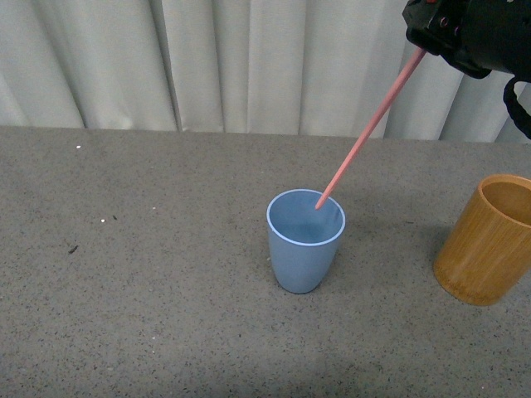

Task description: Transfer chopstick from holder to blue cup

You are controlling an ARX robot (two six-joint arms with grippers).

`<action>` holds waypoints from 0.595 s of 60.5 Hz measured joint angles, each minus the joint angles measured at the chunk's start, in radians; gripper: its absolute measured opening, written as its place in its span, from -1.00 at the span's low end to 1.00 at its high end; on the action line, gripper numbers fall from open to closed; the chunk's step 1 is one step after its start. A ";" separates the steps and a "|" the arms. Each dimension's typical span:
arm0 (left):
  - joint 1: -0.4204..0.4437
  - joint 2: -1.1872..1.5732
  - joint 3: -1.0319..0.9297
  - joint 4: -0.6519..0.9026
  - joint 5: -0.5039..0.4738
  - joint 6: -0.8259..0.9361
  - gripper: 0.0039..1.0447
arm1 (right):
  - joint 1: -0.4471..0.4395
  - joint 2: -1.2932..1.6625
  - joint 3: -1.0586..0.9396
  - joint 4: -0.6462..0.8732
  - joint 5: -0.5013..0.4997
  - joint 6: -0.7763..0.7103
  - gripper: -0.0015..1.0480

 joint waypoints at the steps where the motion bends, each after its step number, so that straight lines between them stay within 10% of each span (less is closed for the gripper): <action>1: 0.000 0.000 0.000 0.000 0.000 0.000 0.88 | -0.001 0.002 0.000 0.001 0.000 0.000 -0.98; 36: 0.000 0.000 0.000 0.000 0.000 0.000 0.88 | 0.018 0.080 0.012 0.008 0.004 -0.010 -0.98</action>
